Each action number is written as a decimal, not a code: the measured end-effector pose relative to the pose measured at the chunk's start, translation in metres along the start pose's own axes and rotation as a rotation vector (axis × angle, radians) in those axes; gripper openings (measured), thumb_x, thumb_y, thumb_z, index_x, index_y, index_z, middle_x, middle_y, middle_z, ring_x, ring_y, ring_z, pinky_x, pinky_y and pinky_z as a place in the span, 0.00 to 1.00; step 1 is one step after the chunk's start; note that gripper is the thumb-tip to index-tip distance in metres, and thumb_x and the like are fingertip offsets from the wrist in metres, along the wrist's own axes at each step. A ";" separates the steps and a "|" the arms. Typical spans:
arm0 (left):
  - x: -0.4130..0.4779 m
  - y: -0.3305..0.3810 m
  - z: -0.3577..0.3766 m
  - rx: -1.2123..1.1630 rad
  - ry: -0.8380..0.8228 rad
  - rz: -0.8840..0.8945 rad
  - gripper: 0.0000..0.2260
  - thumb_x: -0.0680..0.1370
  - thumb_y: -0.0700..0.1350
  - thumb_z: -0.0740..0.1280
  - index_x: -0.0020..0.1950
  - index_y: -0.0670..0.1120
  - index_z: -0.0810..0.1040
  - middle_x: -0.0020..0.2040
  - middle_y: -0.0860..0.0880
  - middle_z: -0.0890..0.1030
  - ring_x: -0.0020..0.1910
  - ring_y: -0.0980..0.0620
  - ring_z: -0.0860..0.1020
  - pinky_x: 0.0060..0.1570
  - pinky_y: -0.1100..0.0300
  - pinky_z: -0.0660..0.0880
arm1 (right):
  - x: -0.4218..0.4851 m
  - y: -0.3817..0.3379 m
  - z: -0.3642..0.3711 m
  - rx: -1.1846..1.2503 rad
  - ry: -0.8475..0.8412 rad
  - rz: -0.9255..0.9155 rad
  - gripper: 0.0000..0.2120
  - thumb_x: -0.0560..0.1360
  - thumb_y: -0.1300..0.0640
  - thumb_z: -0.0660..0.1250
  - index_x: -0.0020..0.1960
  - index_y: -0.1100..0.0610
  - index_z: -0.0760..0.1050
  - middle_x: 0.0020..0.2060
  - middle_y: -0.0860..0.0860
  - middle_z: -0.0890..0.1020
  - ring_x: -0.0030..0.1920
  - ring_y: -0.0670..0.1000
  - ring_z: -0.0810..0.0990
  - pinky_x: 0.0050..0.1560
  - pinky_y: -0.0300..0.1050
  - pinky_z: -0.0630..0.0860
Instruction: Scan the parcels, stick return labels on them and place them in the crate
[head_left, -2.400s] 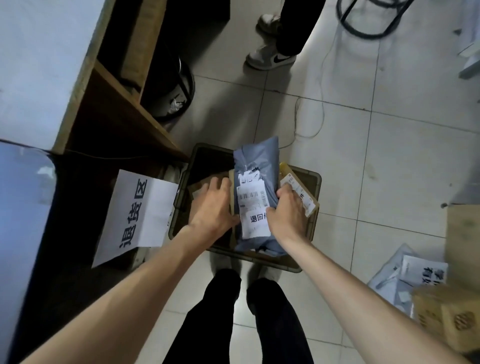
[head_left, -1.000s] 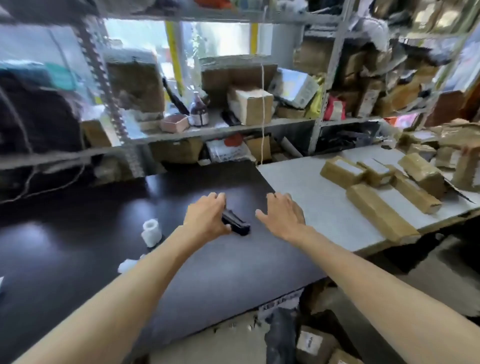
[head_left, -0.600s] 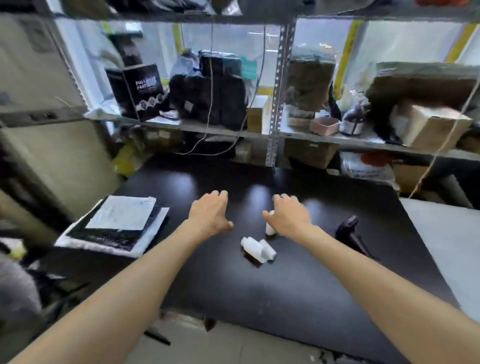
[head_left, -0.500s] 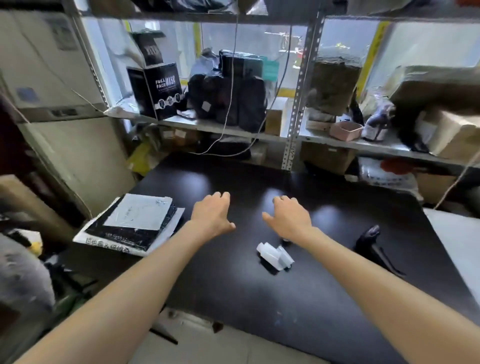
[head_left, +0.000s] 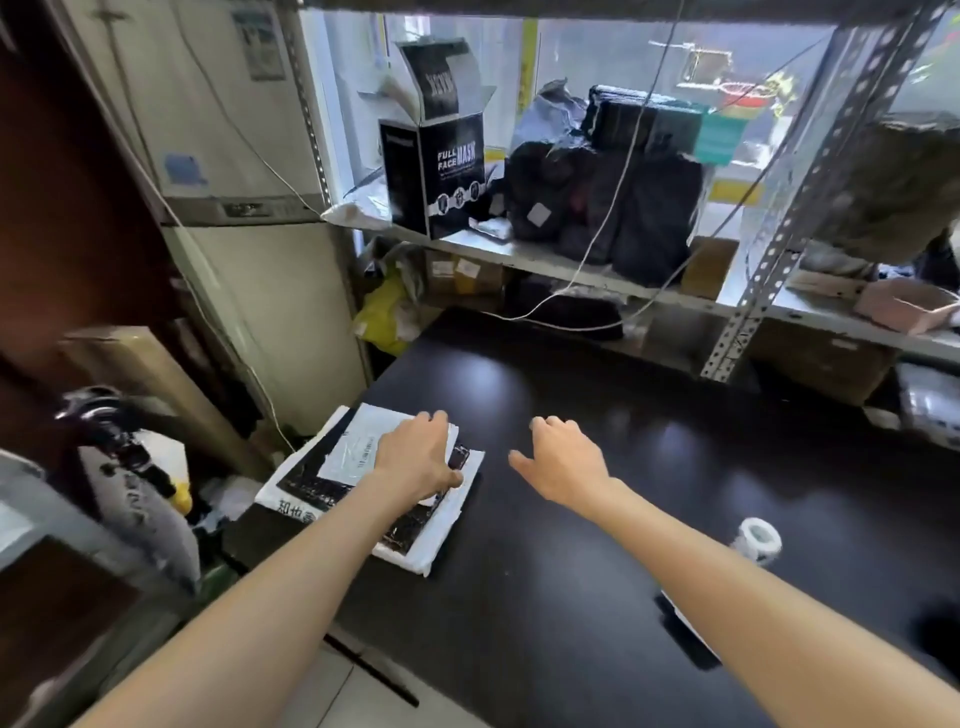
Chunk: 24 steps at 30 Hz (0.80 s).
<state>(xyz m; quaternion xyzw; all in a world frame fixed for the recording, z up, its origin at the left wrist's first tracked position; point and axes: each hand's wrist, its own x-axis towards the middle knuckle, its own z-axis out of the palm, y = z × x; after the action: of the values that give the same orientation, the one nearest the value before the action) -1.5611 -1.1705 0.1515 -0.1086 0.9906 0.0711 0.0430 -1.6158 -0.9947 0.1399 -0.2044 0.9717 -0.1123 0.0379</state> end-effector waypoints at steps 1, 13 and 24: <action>0.008 -0.009 0.003 -0.010 -0.010 -0.032 0.26 0.71 0.54 0.73 0.63 0.45 0.69 0.60 0.46 0.75 0.61 0.44 0.75 0.51 0.52 0.73 | 0.013 -0.005 0.005 -0.002 -0.007 -0.023 0.18 0.78 0.45 0.60 0.56 0.60 0.71 0.56 0.55 0.76 0.59 0.57 0.72 0.47 0.49 0.68; 0.075 -0.082 0.066 -0.236 -0.094 -0.418 0.27 0.70 0.55 0.73 0.63 0.45 0.69 0.62 0.46 0.74 0.61 0.43 0.74 0.51 0.51 0.72 | 0.144 -0.051 0.080 0.035 -0.212 -0.259 0.19 0.79 0.43 0.60 0.55 0.60 0.69 0.54 0.55 0.75 0.57 0.58 0.72 0.43 0.48 0.67; 0.089 -0.101 0.086 -0.308 0.003 -0.456 0.23 0.72 0.53 0.73 0.61 0.46 0.69 0.59 0.48 0.73 0.58 0.46 0.73 0.48 0.53 0.70 | 0.175 -0.077 0.126 0.199 -0.291 -0.271 0.22 0.72 0.47 0.73 0.55 0.61 0.70 0.52 0.54 0.73 0.56 0.55 0.70 0.45 0.45 0.69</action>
<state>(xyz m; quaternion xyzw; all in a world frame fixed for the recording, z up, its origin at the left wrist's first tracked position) -1.6190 -1.2739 0.0441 -0.3343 0.9181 0.2094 0.0396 -1.7305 -1.1600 0.0311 -0.3423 0.9038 -0.1811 0.1824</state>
